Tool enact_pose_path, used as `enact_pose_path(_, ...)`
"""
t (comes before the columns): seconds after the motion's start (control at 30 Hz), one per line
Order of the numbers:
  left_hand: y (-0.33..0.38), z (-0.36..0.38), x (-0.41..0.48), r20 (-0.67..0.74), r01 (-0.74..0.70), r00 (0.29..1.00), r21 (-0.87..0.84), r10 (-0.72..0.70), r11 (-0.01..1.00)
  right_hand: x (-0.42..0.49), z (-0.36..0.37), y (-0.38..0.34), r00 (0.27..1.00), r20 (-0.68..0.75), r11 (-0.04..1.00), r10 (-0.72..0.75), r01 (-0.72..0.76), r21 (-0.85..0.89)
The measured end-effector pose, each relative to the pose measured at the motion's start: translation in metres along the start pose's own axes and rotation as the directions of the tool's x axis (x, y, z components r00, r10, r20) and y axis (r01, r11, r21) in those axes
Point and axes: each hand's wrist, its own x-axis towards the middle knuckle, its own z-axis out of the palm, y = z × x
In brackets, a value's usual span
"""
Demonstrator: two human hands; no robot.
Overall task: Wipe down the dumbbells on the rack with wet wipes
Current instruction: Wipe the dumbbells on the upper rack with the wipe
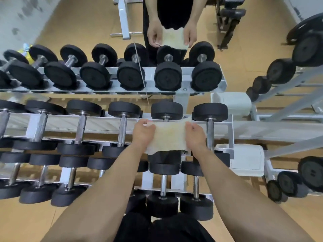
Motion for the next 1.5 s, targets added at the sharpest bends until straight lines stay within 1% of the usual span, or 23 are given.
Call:
enact_pose_path(0.07,-0.003,0.008,0.010,-0.041,-0.095,0.994,0.192,0.105,0.977,0.007,0.006,0.004,0.997,-0.061,0.998,-0.041,0.037,-0.058)
enact_pose_path(0.13,-0.006,0.015,0.018,-0.051,-0.130,0.986,0.361,0.159,0.924,0.014,0.013,0.010,0.993,-0.107,0.994,-0.059,0.049,-0.100)
enact_pose_path(0.2,-0.012,0.021,0.027,-0.071,-0.130,0.981,0.452,0.182,0.883,0.023,0.021,0.017,0.992,-0.107,0.991,-0.063,0.050,-0.125)
enact_pose_path(0.27,-0.021,0.025,0.037,-0.089,-0.102,0.982,0.480,0.164,0.871,0.030,0.029,0.026,0.996,-0.079,0.992,-0.030,0.020,-0.126)
enact_pose_path(0.37,-0.034,0.028,0.049,-0.087,-0.056,0.991,0.444,0.105,0.894,0.040,0.039,0.039,0.999,-0.048,0.995,0.025,-0.029,-0.094)
enact_pose_path(0.47,-0.042,0.029,0.058,-0.063,-0.070,0.993,0.377,0.101,0.924,0.048,0.046,0.046,0.996,-0.079,0.997,0.046,-0.051,-0.057)
enact_pose_path(0.57,-0.044,0.030,0.063,-0.059,-0.070,0.995,0.232,0.086,0.970,0.055,0.050,0.048,0.989,-0.125,0.997,0.074,-0.076,-0.012)
enact_pose_path(0.63,-0.043,0.029,0.061,-0.095,-0.046,0.994,0.145,0.060,0.988,0.059,0.053,0.047,0.977,-0.159,0.989,0.146,-0.138,0.056)
enact_pose_path(0.7,-0.045,0.026,0.056,-0.161,-0.009,0.987,0.100,0.025,0.995,0.060,0.056,0.043,0.939,-0.266,0.972,0.216,-0.181,0.153)
enact_pose_path(0.73,-0.048,0.026,0.052,-0.188,0.005,0.982,0.086,0.011,0.996,0.058,0.058,0.041,0.909,-0.363,0.976,0.207,-0.167,0.138)
enact_pose_path(0.8,-0.057,0.030,0.041,-0.211,0.036,0.977,0.057,-0.023,0.998,0.049,0.065,0.036,0.853,-0.514,0.994,0.095,-0.105,0.010)
enact_pose_path(0.83,-0.061,0.033,0.035,-0.211,0.057,0.976,0.037,-0.048,0.998,0.044,0.070,0.033,0.857,-0.514,0.995,0.041,-0.080,-0.053)
enact_pose_path(0.87,-0.064,0.038,0.030,-0.209,0.079,0.975,0.010,-0.075,0.997,0.042,0.077,0.031,0.894,-0.446,0.993,0.030,-0.076,-0.086)
enact_pose_path(0.9,-0.067,0.043,0.026,-0.207,0.102,0.973,-0.017,-0.104,0.995,0.041,0.085,0.028,0.945,-0.321,0.991,0.067,-0.101,-0.088)
enact_pose_path(0.93,-0.068,0.048,0.023,-0.202,0.128,0.970,-0.038,-0.133,0.991,0.043,0.094,0.025,0.979,-0.151,0.986,0.135,-0.148,-0.075)
enact_pose_path(0.97,-0.069,0.052,0.022,-0.196,0.149,0.968,-0.047,-0.155,0.988,0.046,0.100,0.019,0.980,0.019,0.978,0.200,-0.198,-0.056)
enact_pose_path(1.0,-0.070,0.055,0.022,-0.197,0.162,0.966,-0.045,-0.167,0.986,0.051,0.106,0.014,0.959,0.152,0.971,0.239,-0.236,-0.037)
enact_pose_path(1.03,-0.071,0.058,0.022,-0.204,0.168,0.964,-0.033,-0.171,0.985,0.056,0.110,0.012,0.942,0.225,0.967,0.250,-0.255,-0.009)
enact_pose_path(1.1,-0.074,0.062,0.023,-0.234,0.172,0.958,0.007,-0.166,0.985,0.068,0.115,0.012,0.928,0.254,0.949,0.275,-0.303,0.081)
enact_pose_path(1.17,-0.073,0.064,0.024,-0.266,0.170,0.952,0.055,-0.149,0.984,0.080,0.116,0.016,0.904,0.293,0.896,0.312,-0.382,0.225)
enact_pose_path(1.27,-0.071,0.066,0.026,-0.268,0.151,0.956,0.102,-0.119,0.983,0.098,0.118,0.019,0.867,0.403,0.811,0.293,-0.448,0.376)
enact_pose_path(1.4,-0.073,0.069,0.027,-0.277,0.138,0.955,0.095,-0.107,0.986,0.116,0.119,0.010,0.876,0.416,0.741,0.242,-0.444,0.504)
enact_pose_path(1.5,-0.075,0.070,0.027,-0.279,0.114,0.957,0.109,-0.079,0.987,0.119,0.120,0.008,0.894,0.387,0.731,0.228,-0.419,0.538)
